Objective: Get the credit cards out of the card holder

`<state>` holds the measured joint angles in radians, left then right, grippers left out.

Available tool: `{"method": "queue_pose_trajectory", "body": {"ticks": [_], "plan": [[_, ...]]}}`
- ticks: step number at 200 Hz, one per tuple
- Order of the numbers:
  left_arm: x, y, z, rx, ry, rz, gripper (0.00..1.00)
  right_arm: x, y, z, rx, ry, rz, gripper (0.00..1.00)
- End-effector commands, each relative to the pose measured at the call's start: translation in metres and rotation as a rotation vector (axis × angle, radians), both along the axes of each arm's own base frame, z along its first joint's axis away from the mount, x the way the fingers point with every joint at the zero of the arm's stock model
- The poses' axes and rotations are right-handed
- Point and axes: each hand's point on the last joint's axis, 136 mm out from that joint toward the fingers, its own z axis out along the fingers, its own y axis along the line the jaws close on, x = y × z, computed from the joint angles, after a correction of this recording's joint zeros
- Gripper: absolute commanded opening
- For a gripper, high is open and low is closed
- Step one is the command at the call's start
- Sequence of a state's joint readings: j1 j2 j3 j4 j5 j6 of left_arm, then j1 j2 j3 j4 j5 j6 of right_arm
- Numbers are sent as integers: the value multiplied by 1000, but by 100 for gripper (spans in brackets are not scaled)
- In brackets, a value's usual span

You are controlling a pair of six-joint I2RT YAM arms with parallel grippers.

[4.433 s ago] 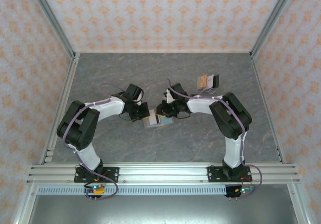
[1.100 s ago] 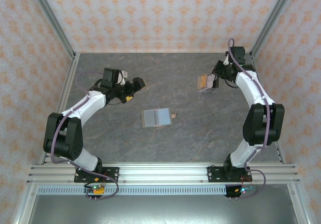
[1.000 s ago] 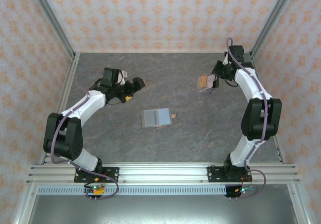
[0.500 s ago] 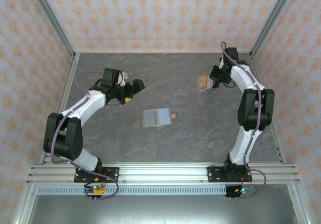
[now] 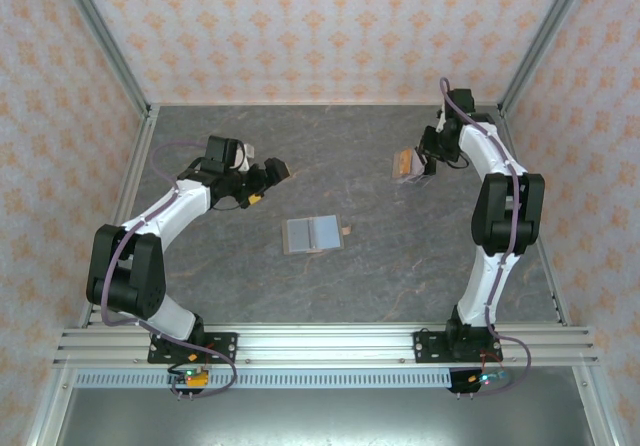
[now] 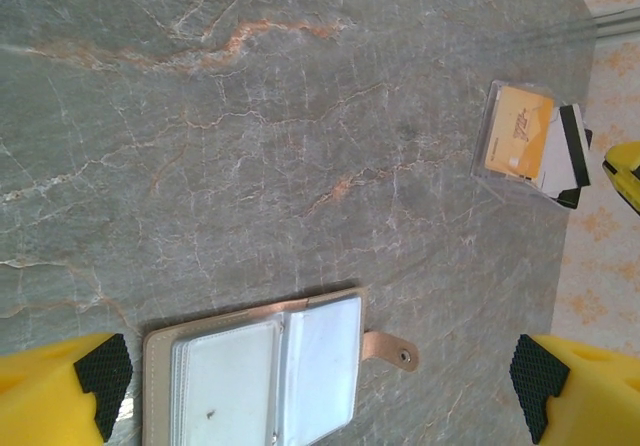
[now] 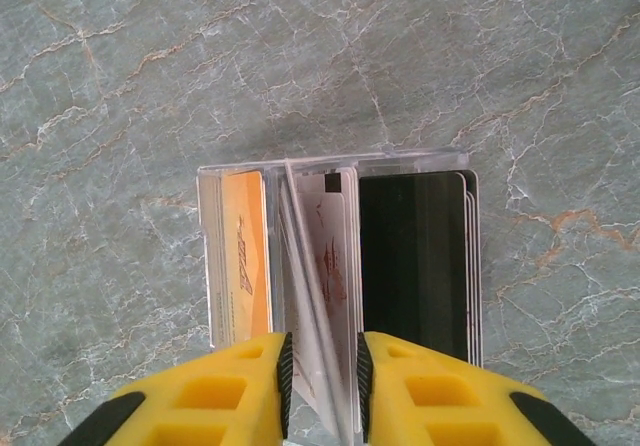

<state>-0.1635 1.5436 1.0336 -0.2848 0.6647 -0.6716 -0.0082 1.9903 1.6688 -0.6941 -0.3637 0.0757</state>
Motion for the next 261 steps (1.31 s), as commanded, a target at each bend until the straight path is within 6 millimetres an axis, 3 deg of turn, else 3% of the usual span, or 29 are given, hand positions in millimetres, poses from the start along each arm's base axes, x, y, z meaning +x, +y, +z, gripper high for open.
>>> {"method": "queue_pose_trajectory", "body": {"ticks": [1,30,64,92,130,163,197,227,261], "plan": [[-2,10,5,33,-10,9,100,-8,-2,24,8,-23,-20,29],[-6,15,1,47,2,25,100,-21,5,42,48,-66,-32,33],[-11,19,-4,56,16,38,100,-43,25,43,65,-47,-34,34],[-21,28,-12,105,51,66,100,-71,71,43,76,-32,17,40],[-38,41,-25,161,99,99,100,-126,147,35,-13,-13,126,52],[-47,44,-25,156,104,111,100,-168,218,14,-14,35,227,54],[-51,46,-26,165,106,119,100,-188,279,-12,-30,74,316,55],[-49,51,-24,179,118,160,100,-199,308,-37,-64,116,364,56],[-41,60,-19,207,112,208,100,-200,318,-64,-94,173,363,56]]}}
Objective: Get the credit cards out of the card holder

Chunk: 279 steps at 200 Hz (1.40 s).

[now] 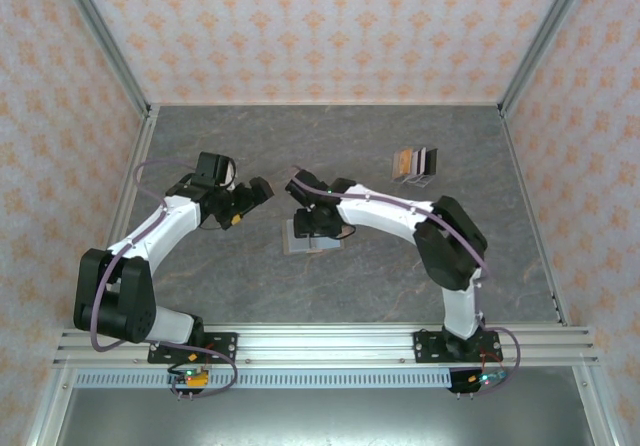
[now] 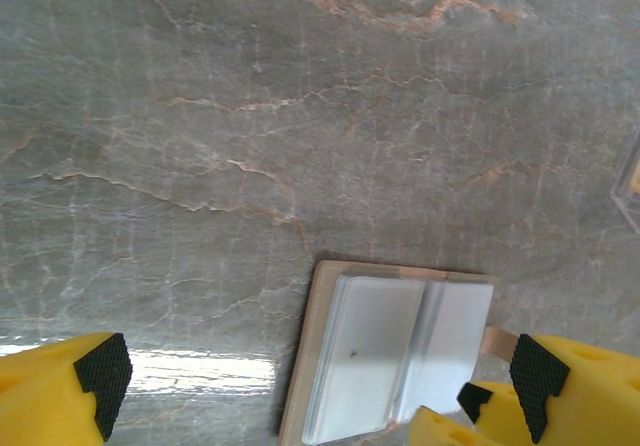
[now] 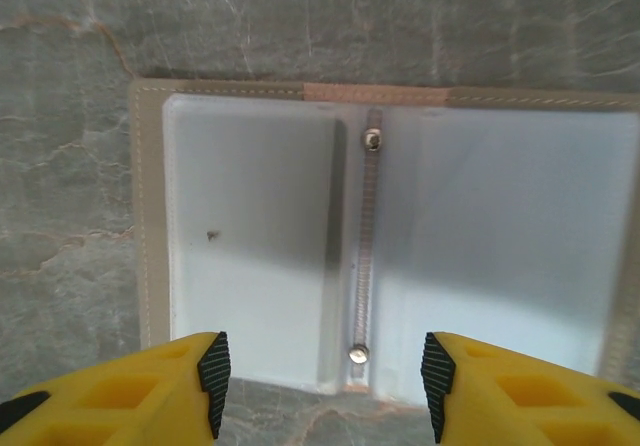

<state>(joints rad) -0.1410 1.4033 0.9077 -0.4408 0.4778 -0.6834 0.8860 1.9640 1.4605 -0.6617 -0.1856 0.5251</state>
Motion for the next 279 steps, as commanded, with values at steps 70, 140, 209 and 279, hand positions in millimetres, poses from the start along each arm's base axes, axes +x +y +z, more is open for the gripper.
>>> {"method": "queue_pose_trajectory", "body": {"ticks": [70,140,209,279], "plan": [[12,-5,-1,-53,24,23,100,5,-15,-29,-118,-3,-8,47],[2,-32,-20,-164,72,-49,85,-4,-31,-48,-83,41,-45,33],[-12,-81,-30,-191,106,-195,55,-1,-31,-50,-47,34,-74,31],[8,-104,-41,-232,91,-254,47,0,-36,-52,-27,44,-97,28]]}}
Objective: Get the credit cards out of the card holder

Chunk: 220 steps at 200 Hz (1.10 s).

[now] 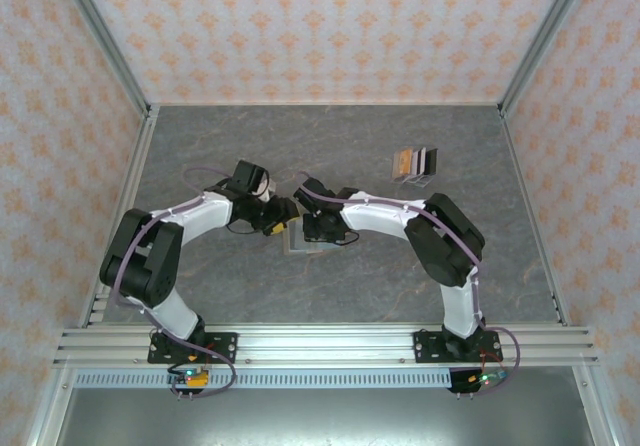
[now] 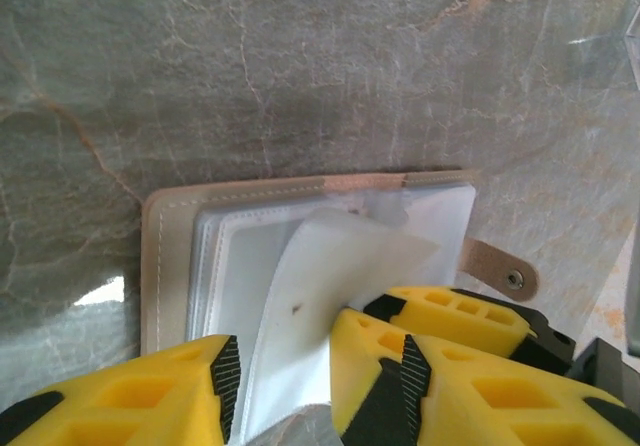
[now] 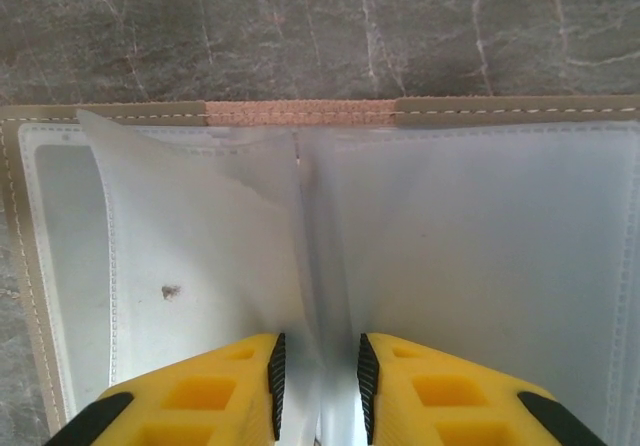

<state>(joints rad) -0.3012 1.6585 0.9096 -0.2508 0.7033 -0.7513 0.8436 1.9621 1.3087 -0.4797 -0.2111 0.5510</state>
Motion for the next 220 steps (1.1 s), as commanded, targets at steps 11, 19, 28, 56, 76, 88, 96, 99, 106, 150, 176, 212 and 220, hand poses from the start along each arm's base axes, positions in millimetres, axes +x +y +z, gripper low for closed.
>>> {"method": "queue_pose_trajectory", "body": {"ticks": [11,19,28,56,76,88,96,99,106,150,176,212,220], "plan": [[19,-14,7,-41,-41,-41,47,-7,-22,-19,-69,43,-39,28],[21,-15,5,-36,-35,-47,47,-6,-21,-18,-62,42,-38,28],[22,-16,4,-35,-37,-60,47,-7,-20,-18,-56,42,-38,27],[28,-17,-1,-19,-31,-77,47,-7,-15,-16,-19,38,-26,27],[28,-17,-8,-6,-13,-81,48,-7,-15,-14,-12,34,-24,27],[27,-17,-11,-8,-6,-83,48,-7,-15,-14,-13,32,-26,26],[27,-17,-12,-9,-4,-86,48,-6,-16,-13,-12,32,-28,26],[27,-17,-12,-9,-5,-88,48,-6,-16,-14,-12,32,-27,26],[27,-17,-13,-9,-7,-92,49,-7,-15,-14,-8,32,-23,26],[28,-19,-14,-2,-15,-125,48,-8,-11,-11,39,29,-9,25],[30,-21,-14,-9,-15,-134,48,-7,-8,-7,64,25,-5,25],[28,-25,-14,-30,-13,-153,48,-7,-8,-5,78,24,-12,25],[28,-27,-13,-38,-14,-159,48,-6,-8,-4,86,20,-11,25]]}}
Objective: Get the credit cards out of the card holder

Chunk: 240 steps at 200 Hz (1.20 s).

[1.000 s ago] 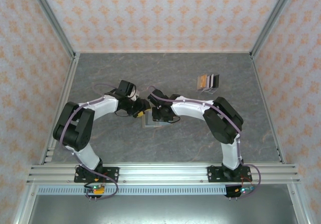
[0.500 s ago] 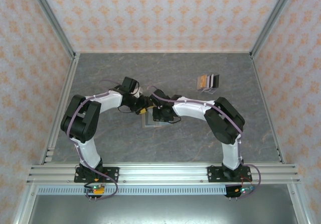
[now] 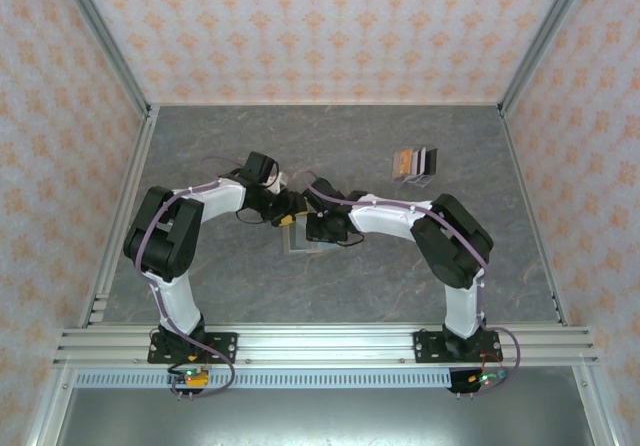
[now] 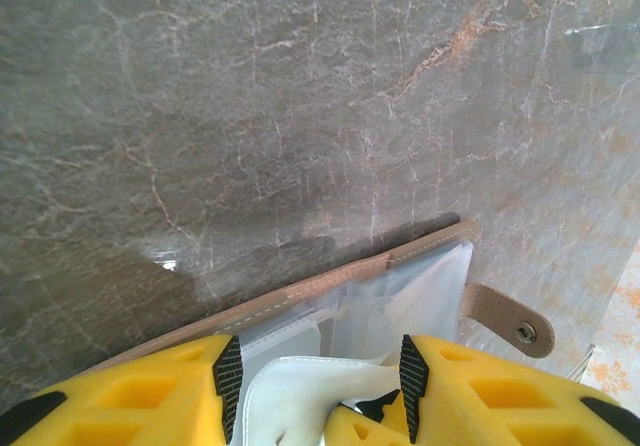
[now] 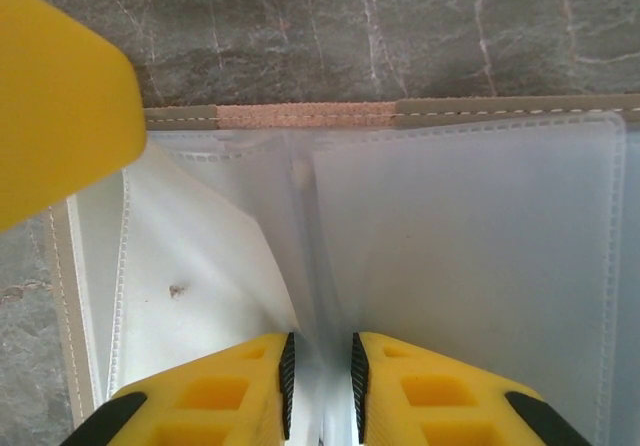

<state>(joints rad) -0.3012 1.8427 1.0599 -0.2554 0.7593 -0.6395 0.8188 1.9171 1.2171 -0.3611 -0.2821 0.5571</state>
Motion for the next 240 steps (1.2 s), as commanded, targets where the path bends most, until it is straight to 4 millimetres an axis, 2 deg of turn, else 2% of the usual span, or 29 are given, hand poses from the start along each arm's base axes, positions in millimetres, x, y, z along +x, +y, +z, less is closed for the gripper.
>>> {"method": "queue_pose_trajectory", "body": {"ticks": [1,44,87,112,160,240], "plan": [[-2,-9,3,-25,4,-51,48,-6,-8,-4,-11,18,-6,25],[-5,-19,10,-72,-10,-68,47,-2,-5,12,40,-12,-10,28],[-6,-29,25,-165,-27,-51,46,2,-5,51,141,-110,-28,42],[-10,-35,30,-209,-24,-47,46,1,-15,64,153,-165,-41,44],[-18,-49,41,-269,-21,-74,46,-2,-37,72,149,-234,-103,44],[-35,-68,55,-303,-31,-136,47,9,-82,93,76,-354,-275,42]]}}
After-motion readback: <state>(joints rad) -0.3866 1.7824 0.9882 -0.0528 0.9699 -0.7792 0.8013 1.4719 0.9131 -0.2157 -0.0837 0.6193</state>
